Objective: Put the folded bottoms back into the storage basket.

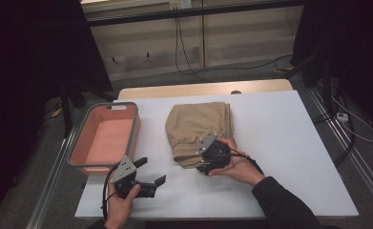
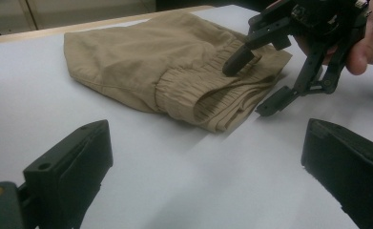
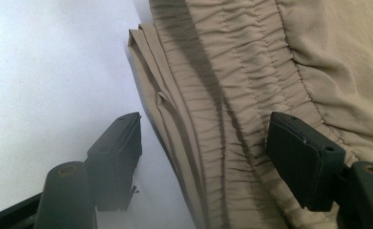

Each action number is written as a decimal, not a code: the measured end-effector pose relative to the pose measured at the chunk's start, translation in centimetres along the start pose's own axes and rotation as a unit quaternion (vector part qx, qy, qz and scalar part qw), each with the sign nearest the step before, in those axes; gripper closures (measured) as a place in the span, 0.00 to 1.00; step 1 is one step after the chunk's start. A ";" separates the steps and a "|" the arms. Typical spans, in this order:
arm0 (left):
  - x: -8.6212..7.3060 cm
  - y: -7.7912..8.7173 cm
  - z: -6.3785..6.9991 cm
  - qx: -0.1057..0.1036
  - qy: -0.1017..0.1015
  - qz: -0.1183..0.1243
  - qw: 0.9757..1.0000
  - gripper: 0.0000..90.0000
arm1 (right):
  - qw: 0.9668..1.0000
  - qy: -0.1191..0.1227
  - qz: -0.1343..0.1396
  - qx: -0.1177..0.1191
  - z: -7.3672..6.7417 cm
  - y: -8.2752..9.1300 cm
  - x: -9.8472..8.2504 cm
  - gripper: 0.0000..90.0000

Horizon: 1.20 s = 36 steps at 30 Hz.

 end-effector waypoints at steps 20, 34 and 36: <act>-0.1 -0.1 0.0 0.000 -0.002 -0.004 1.000 0.04 | 0.999 0.039 0.027 0.005 1.5 0.0 -0.7 0.58; -0.1 -0.3 -0.1 -0.001 0.004 -0.007 1.000 0.04 | 0.999 0.031 0.026 -0.007 2.0 -0.2 -0.5 0.75; -0.1 -0.3 0.0 -0.001 0.004 -0.006 1.000 0.04 | 0.999 0.031 0.023 -0.019 1.9 -0.2 -0.4 0.80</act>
Point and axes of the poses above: each handheld gripper's, and its own axes: y roughly backward along the jaws, x roughly out of its top, z roughly to its right, the point moved 8 cm from there along -y, roughly forward along the jaws, and after that the axes turned 12 degrees about -z, right-handed, at the moved point
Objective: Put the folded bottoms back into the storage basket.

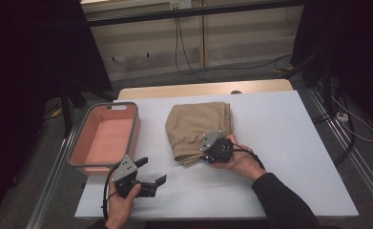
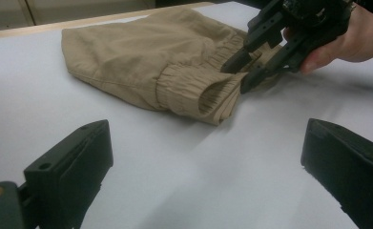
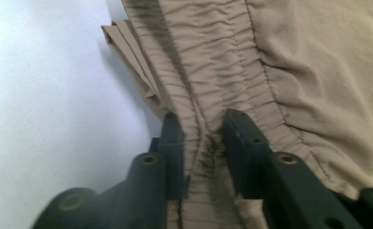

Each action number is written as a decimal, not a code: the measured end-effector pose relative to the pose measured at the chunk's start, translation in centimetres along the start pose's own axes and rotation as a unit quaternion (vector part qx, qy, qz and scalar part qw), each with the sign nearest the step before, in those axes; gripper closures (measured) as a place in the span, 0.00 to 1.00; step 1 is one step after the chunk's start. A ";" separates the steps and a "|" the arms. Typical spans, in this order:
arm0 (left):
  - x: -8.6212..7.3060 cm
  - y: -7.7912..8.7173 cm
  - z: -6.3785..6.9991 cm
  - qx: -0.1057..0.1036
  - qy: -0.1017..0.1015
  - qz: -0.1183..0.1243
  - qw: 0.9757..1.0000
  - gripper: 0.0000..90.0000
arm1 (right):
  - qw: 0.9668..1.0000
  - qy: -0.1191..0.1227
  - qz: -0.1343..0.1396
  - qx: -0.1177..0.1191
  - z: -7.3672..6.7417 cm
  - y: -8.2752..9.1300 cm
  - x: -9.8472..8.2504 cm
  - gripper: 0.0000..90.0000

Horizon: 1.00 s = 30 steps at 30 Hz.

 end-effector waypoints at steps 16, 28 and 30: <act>1.0 -1.8 -0.5 -0.023 0.002 -0.025 0.999 0.10 | 0.999 -0.036 0.030 0.015 0.2 1.7 0.4 0.86; 3.1 -1.7 -0.9 -0.027 0.008 -0.006 1.000 0.09 | 0.998 -0.033 0.042 0.023 -0.9 2.6 0.7 0.86; 3.5 -1.7 -1.1 -0.025 0.011 -0.006 1.000 0.09 | 0.998 -0.031 0.041 0.024 -1.2 2.7 0.8 0.86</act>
Point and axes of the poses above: each handheld gripper's, and its own axes: y roughly backward along the jaws, x roughly out of its top, z roughly to its right, the point moved 8 cm from there along -y, roughly forward along the jaws, and after that the axes turned 12 degrees about -z, right-handed, at the moved point
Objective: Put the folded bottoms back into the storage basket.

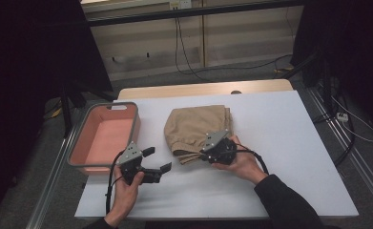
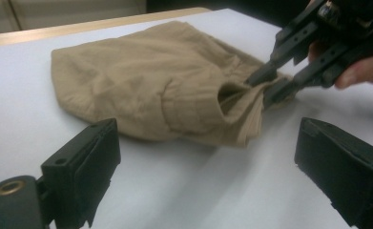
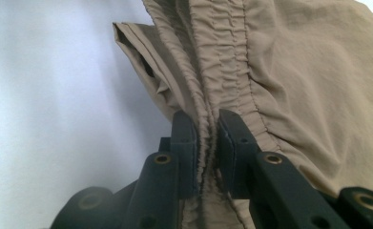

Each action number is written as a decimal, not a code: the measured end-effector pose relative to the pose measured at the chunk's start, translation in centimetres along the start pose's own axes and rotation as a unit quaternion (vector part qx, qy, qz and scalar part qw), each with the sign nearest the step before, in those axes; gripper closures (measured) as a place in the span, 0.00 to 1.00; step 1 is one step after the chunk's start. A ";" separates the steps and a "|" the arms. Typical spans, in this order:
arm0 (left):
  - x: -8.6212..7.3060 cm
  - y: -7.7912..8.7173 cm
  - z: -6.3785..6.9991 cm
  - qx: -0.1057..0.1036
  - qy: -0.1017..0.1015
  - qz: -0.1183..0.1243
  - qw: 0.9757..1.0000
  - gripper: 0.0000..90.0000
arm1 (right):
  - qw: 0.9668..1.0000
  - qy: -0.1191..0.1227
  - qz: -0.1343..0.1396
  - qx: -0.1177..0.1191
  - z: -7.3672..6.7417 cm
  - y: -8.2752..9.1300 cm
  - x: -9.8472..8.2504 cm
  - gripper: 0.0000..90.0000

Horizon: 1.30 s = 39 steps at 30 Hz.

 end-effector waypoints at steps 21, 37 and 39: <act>3.6 -3.0 -2.0 0.004 -0.006 -0.027 1.000 0.07 | 1.000 0.014 0.015 0.021 -3.6 1.0 0.3 0.86; 4.9 -6.8 -4.4 0.036 -0.008 -0.047 0.998 0.06 | 0.998 0.015 0.030 0.044 -5.8 2.3 0.4 0.86; 5.0 -7.3 -4.9 0.042 -0.006 -0.053 0.998 0.06 | 0.998 0.017 0.032 0.045 -6.1 2.4 0.5 0.86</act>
Point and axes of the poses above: each handheld gripper's, and its own axes: y roughly backward along the jaws, x roughly out of its top, z roughly to its right, the point moved 8 cm from there along -y, roughly forward along the jaws, and after that the axes turned 12 degrees about -z, right-handed, at the moved point
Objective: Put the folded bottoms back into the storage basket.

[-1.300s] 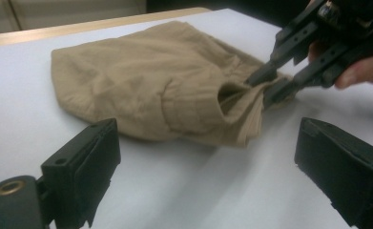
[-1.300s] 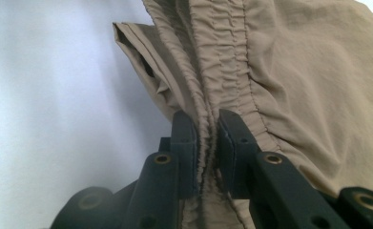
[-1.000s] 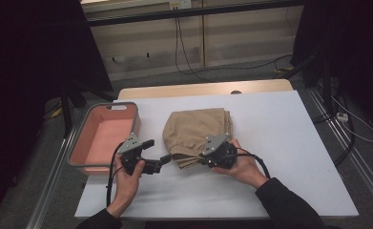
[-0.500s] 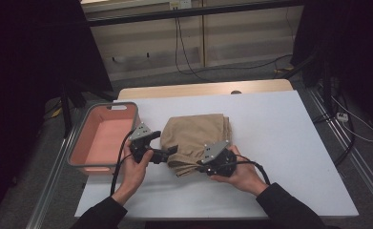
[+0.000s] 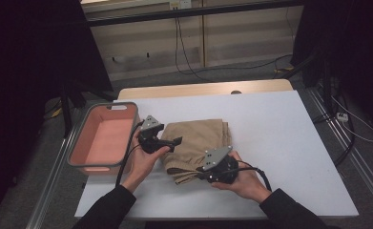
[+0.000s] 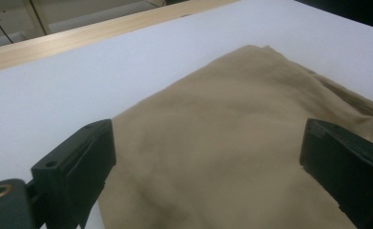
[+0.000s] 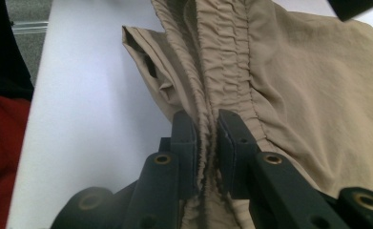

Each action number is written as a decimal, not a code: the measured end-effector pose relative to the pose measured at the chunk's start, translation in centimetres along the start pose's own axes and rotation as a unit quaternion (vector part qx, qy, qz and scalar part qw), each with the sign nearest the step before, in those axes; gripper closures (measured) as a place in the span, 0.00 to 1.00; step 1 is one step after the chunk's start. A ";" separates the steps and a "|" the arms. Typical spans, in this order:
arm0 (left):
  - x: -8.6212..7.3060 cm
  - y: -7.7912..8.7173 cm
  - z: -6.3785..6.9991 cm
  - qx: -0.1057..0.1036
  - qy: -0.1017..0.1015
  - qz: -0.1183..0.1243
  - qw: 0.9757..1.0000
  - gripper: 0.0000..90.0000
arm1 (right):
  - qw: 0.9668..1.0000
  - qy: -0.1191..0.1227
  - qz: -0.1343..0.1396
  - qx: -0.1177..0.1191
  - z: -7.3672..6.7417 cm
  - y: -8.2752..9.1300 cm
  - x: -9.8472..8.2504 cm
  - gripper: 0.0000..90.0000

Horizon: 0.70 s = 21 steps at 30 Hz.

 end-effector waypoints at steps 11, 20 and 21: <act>0.8 -3.1 -3.1 0.023 0.038 -0.031 0.999 0.10 | 1.000 -0.001 0.002 0.010 -1.1 0.0 0.0 0.86; 0.5 -5.3 -5.6 0.028 0.086 -0.046 0.995 0.24 | 1.000 -0.001 0.000 0.016 -1.2 -0.4 -0.1 0.86; 0.5 -5.5 -5.6 0.022 0.086 -0.055 0.995 0.27 | 1.000 -0.001 -0.001 0.015 -1.2 -0.4 -0.1 0.86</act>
Point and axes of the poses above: each handheld gripper's, and its own axes: y roughly backward along the jaws, x roughly out of its top, z roughly to its right, the point moved 8 cm from there along -y, roughly forward along the jaws, and after that the axes turned 12 degrees about -z, right-handed, at the moved point
